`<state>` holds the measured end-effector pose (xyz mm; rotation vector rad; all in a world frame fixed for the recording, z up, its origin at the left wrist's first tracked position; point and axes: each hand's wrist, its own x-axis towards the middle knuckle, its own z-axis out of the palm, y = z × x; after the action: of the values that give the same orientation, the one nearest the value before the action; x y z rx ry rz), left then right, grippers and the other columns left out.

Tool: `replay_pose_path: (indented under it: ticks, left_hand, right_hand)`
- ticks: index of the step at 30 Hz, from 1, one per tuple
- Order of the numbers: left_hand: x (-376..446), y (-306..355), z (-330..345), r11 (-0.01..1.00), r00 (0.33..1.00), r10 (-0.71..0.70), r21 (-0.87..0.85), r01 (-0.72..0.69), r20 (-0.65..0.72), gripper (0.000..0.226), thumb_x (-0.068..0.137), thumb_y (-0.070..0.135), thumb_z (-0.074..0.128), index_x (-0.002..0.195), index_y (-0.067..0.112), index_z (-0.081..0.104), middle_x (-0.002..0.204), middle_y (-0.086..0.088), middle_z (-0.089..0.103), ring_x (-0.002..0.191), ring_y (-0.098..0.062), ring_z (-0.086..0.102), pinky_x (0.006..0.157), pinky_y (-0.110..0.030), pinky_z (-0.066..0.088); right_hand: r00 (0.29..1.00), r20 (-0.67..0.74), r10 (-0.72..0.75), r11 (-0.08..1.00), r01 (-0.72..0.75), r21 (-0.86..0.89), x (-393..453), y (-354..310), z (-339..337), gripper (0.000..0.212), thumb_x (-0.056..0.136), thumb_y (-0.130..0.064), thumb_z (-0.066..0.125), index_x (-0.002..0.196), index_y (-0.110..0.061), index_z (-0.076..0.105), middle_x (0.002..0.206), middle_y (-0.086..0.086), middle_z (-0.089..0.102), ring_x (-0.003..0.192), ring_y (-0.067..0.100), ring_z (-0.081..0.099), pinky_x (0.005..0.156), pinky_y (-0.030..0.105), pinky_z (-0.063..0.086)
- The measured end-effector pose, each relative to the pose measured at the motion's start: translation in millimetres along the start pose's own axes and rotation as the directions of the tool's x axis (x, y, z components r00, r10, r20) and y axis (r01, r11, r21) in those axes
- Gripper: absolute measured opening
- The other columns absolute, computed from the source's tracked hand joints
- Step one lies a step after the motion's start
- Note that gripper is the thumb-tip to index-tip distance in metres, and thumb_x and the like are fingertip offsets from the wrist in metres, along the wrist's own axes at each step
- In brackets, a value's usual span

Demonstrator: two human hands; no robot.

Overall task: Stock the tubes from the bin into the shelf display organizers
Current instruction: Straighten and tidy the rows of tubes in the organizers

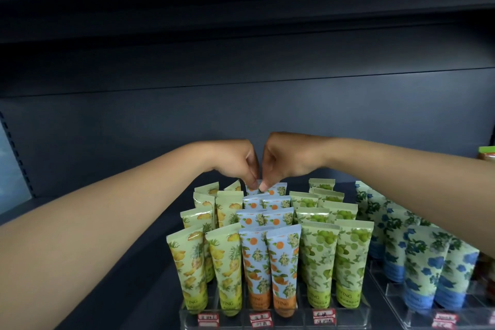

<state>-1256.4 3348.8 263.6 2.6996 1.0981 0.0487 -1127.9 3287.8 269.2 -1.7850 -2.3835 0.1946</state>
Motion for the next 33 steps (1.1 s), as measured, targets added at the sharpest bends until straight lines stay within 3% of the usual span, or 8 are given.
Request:
replay_pose_path:
  ticks: [6, 9, 14, 20, 24, 27, 30, 33]
  left_hand:
    - [-5.0, -0.9, -3.7, 1.000, 1.000, 0.018, -0.016, -0.019, -0.017, 0.013, 0.078, 0.020, 0.074, 0.089, 0.013, 0.074, 0.079, 0.009, 0.063, 0.063, 0.003, 0.050, 0.054, 0.001, 0.033]
    - [-7.0, -3.5, -5.6, 0.999, 1.000, 0.013, -0.030, -0.013, -0.025, 0.012, 0.077, 0.021, 0.075, 0.087, 0.014, 0.075, 0.069, 0.015, 0.062, 0.059, 0.006, 0.051, 0.053, 0.002, 0.034]
    - [-7.6, -3.0, -4.6, 0.999, 1.000, 0.003, -0.045, -0.003, -0.007, 0.011, 0.078, 0.020, 0.075, 0.087, 0.014, 0.075, 0.060, 0.019, 0.058, 0.049, 0.012, 0.049, 0.049, 0.000, 0.032]
    - [-10.1, -1.3, -5.9, 1.000, 1.000, -0.010, -0.025, 0.010, 0.011, 0.008, 0.078, 0.022, 0.074, 0.085, 0.018, 0.075, 0.064, 0.019, 0.060, 0.059, 0.006, 0.051, 0.054, -0.004, 0.035]
    - [-11.0, -0.3, -6.8, 0.999, 1.000, -0.016, -0.031, 0.017, 0.025, 0.008, 0.077, 0.023, 0.075, 0.084, 0.018, 0.074, 0.057, 0.022, 0.057, 0.052, 0.010, 0.050, 0.048, -0.001, 0.031]
    - [-12.3, 0.1, -8.9, 1.000, 0.998, -0.013, -0.023, 0.015, 0.056, 0.015, 0.077, 0.025, 0.075, 0.089, 0.017, 0.075, 0.058, 0.023, 0.058, 0.057, 0.010, 0.052, 0.053, -0.004, 0.034]
    - [-13.0, 1.9, -11.9, 0.999, 0.996, -0.012, -0.040, 0.016, 0.085, 0.014, 0.078, 0.027, 0.074, 0.090, 0.019, 0.075, 0.062, 0.024, 0.061, 0.065, 0.007, 0.053, 0.064, -0.011, 0.036]
    - [-10.6, 8.7, -15.0, 0.995, 0.996, -0.009, -0.103, 0.017, 0.085, 0.012, 0.081, 0.029, 0.071, 0.090, 0.021, 0.074, 0.076, 0.021, 0.064, 0.080, 0.005, 0.055, 0.078, -0.015, 0.039]
  right_hand:
    - [0.998, 0.068, 0.000, 0.999, -0.003, 0.042, -8.1, -1.1, -6.1, 0.016, 0.076, -0.028, 0.076, 0.087, -0.016, 0.075, 0.084, -0.008, 0.072, 0.076, 0.002, 0.060, 0.077, 0.017, 0.043]
    - [0.992, 0.128, 0.009, 1.000, -0.009, -0.001, -9.0, -1.2, -9.4, 0.020, 0.077, -0.025, 0.076, 0.094, -0.016, 0.074, 0.075, -0.018, 0.067, 0.069, -0.004, 0.057, 0.071, 0.009, 0.042]
    - [0.990, 0.144, 0.005, 0.997, 0.006, -0.078, -6.9, 1.9, -9.0, 0.016, 0.076, -0.026, 0.076, 0.087, -0.016, 0.075, 0.076, -0.015, 0.066, 0.078, 0.004, 0.061, 0.082, 0.021, 0.048]
    - [0.993, 0.121, -0.002, 0.995, 0.014, -0.103, -4.9, 0.9, -7.9, 0.015, 0.078, -0.025, 0.075, 0.086, -0.013, 0.075, 0.080, -0.010, 0.068, 0.079, 0.006, 0.061, 0.083, 0.024, 0.049]
    - [0.992, 0.127, 0.006, 0.997, 0.004, -0.075, -6.6, 4.3, -9.9, 0.017, 0.079, -0.027, 0.074, 0.088, -0.013, 0.075, 0.091, -0.006, 0.073, 0.088, 0.008, 0.065, 0.089, 0.025, 0.050]
    - [0.995, 0.101, 0.005, 0.998, 0.001, -0.058, -14.7, 8.0, -19.2, 0.020, 0.080, -0.027, 0.073, 0.095, -0.015, 0.075, 0.095, -0.009, 0.073, 0.088, 0.004, 0.064, 0.084, 0.017, 0.047]
    - [0.998, 0.037, 0.043, 0.999, -0.041, -0.030, -27.9, 18.8, -33.8, 0.018, 0.079, -0.027, 0.073, 0.095, -0.019, 0.074, 0.083, -0.019, 0.068, 0.076, -0.006, 0.059, 0.068, 0.001, 0.041]
    - [0.995, 0.042, 0.087, 0.996, -0.085, -0.039, -41.0, 35.0, -41.7, 0.018, 0.078, -0.027, 0.075, 0.094, -0.019, 0.074, 0.074, -0.024, 0.064, 0.067, -0.013, 0.057, 0.057, -0.003, 0.036]
